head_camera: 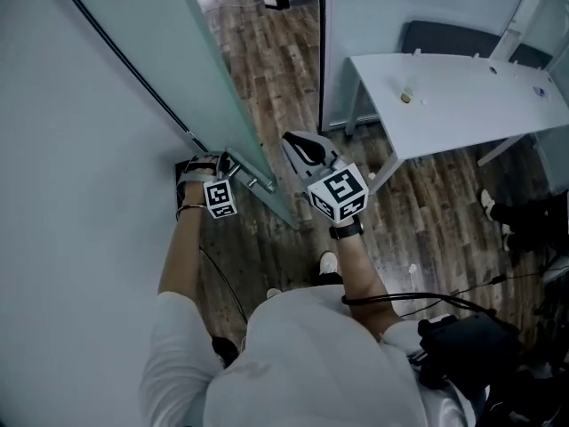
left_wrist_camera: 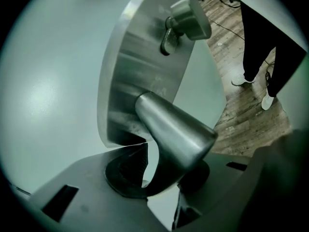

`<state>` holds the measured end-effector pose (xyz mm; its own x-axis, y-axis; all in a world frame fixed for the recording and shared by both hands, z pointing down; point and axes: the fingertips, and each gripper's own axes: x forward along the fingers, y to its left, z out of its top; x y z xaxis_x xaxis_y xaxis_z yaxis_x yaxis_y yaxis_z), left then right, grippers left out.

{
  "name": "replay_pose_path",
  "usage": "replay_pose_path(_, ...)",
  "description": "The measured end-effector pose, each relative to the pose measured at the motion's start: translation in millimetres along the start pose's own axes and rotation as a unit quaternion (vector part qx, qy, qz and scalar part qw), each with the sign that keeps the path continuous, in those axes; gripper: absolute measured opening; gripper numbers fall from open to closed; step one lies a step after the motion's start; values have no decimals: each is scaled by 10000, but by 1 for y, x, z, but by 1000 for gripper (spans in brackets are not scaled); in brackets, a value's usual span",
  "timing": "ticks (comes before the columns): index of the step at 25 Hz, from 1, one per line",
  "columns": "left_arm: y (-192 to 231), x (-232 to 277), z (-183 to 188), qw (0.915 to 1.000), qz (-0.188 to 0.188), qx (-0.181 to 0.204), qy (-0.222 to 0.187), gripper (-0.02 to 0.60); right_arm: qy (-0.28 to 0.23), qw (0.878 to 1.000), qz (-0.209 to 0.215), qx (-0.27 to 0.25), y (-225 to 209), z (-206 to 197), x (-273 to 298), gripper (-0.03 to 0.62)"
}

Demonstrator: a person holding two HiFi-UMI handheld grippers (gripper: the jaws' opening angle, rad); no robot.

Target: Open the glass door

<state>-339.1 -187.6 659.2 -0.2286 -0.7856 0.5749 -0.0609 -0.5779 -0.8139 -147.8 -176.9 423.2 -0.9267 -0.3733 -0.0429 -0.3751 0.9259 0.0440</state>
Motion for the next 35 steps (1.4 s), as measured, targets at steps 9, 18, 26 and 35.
replay_pose_path(9, -35, -56, -66, 9979, 225, -589, 114, 115, 1086, 9813, 1379, -788, 89, -40, 39, 29)
replay_pose_path(18, -74, -109, -156, 9930, 124, -739, 910, 219, 1691, 9307, 2566, -1983, 198, -110, 93, 103)
replay_pose_path(26, -123, -202, -271, 9280, 407, -3409, 1449, 279, 2341, 8737, 2752, -3258, 283, -169, 145, 103)
replay_pose_path(35, -208, -328, -316, 6701, 1788, -7138, 971, 234, 2451, 8411, 3286, -3528, 365, -178, 188, 103)
